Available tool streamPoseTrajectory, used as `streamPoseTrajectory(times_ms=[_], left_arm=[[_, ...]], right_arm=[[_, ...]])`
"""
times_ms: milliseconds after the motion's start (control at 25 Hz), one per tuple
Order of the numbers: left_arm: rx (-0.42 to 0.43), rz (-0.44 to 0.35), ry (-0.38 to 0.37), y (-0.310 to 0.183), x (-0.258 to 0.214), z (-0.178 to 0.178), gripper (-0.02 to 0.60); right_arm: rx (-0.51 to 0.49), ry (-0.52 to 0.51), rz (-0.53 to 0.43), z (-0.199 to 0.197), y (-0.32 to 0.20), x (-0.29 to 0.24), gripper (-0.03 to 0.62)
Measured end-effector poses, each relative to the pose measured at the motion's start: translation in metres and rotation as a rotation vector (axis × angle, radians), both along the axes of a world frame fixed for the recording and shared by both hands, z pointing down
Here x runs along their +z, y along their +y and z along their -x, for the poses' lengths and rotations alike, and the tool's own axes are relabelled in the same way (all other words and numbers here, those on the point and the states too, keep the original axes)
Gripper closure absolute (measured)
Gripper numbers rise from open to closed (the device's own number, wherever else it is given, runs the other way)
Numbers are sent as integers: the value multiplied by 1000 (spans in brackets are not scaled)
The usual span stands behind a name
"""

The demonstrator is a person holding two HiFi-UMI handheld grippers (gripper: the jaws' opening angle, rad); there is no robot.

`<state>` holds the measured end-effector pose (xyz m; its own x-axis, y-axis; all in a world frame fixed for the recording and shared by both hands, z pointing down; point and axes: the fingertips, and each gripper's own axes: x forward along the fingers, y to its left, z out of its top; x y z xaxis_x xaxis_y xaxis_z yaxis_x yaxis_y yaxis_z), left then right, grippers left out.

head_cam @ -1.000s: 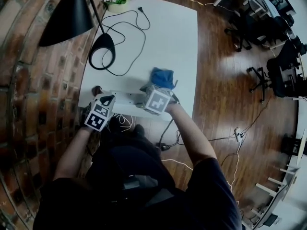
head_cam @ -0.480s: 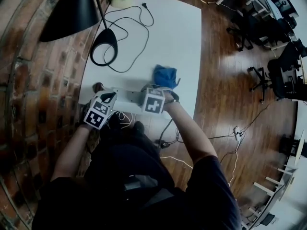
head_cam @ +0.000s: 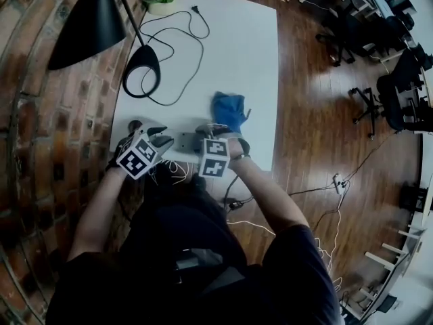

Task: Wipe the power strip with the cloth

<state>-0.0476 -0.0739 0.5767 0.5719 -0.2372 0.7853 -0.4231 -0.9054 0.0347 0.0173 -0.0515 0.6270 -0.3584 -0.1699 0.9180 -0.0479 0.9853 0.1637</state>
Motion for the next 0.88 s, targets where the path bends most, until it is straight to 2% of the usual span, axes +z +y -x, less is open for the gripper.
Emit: streamPoseTrajectory(times_ms=[120, 240, 400, 640, 800, 880], left_arm=[[141, 68, -13, 10, 2, -21, 301], [225, 120, -56, 10, 9, -29, 279], [251, 188, -83, 3, 24, -26, 273], [230, 288, -45, 9, 35, -29, 270], [255, 302, -54, 11, 36, -31, 286], [254, 284, -47, 12, 36, -32, 296]], right_arm=[[-56, 38, -131, 0, -6, -4, 322], [-128, 70, -287, 2, -15, -9, 322], [-164, 75, -413, 3, -16, -15, 322], [-159, 52, -486, -3, -14, -15, 321], [-155, 26, -503, -3, -15, -14, 319], [-144, 0, -499, -4, -14, -13, 318]])
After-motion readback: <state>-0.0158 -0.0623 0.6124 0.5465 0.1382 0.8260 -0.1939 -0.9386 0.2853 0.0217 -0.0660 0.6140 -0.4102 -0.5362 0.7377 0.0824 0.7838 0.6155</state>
